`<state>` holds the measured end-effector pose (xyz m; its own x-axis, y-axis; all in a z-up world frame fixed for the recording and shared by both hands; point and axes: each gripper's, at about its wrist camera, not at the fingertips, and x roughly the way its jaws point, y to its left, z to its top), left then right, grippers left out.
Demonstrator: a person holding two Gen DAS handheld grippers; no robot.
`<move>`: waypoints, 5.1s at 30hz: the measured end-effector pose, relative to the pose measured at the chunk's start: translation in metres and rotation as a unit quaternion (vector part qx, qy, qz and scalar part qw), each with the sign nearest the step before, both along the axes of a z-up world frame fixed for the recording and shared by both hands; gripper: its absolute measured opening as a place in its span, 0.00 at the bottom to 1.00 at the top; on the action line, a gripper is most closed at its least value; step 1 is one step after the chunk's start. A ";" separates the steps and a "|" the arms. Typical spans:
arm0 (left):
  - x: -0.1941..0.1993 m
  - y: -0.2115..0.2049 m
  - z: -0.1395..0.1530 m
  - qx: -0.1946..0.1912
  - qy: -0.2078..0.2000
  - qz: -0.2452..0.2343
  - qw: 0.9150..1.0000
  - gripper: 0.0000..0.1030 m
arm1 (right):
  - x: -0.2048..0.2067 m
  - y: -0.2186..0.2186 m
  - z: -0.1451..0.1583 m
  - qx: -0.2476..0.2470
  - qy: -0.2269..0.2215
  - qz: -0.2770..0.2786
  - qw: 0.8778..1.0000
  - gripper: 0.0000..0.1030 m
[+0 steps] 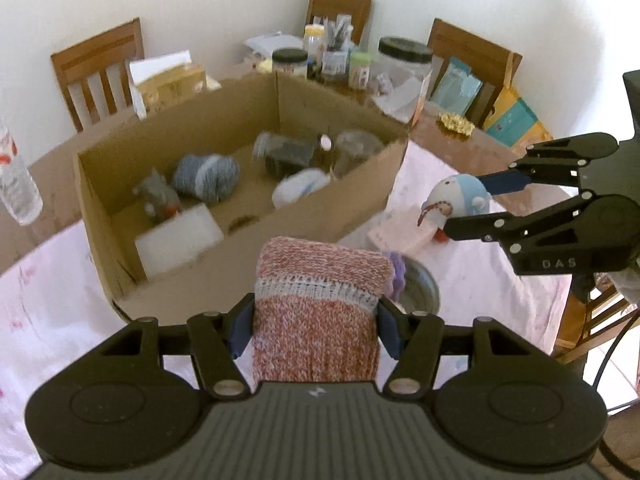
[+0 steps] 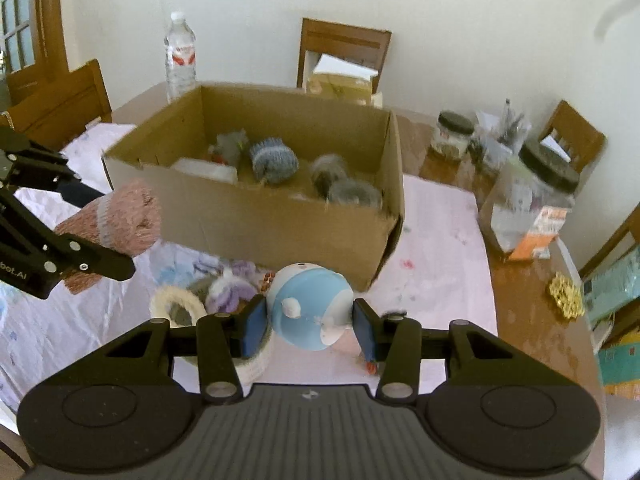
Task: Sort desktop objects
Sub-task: 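Drop the pink sock into the cardboard box while the right tool drops the ball there, then withdraw both open tools from the cardboard box, then grasp the cream ring on the tape roll with the left tool, then grasp the black cube toy with the right tool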
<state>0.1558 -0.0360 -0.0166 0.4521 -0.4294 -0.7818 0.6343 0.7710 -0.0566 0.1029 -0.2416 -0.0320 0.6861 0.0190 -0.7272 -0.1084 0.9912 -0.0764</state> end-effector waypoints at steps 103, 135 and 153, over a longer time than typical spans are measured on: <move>-0.021 -0.053 -0.050 0.035 -0.002 -0.071 0.997 0.54 | -0.049 0.000 -0.044 0.028 0.044 -0.078 0.996 0.98; -0.012 -0.048 -0.037 0.009 0.007 -0.047 0.999 0.38 | -0.013 -0.030 -0.051 -0.014 0.040 -0.071 0.997 0.91; -0.006 -0.050 -0.034 0.012 0.011 -0.026 1.000 0.38 | 0.022 -0.054 -0.064 -0.045 0.045 -0.046 0.997 0.65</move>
<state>0.1497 -0.0864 -0.0511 0.4114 -0.4331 -0.8020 0.6727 0.7380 -0.0535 0.1245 -0.2952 -0.0958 0.6132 -0.1089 -0.7824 -0.0286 0.9868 -0.1597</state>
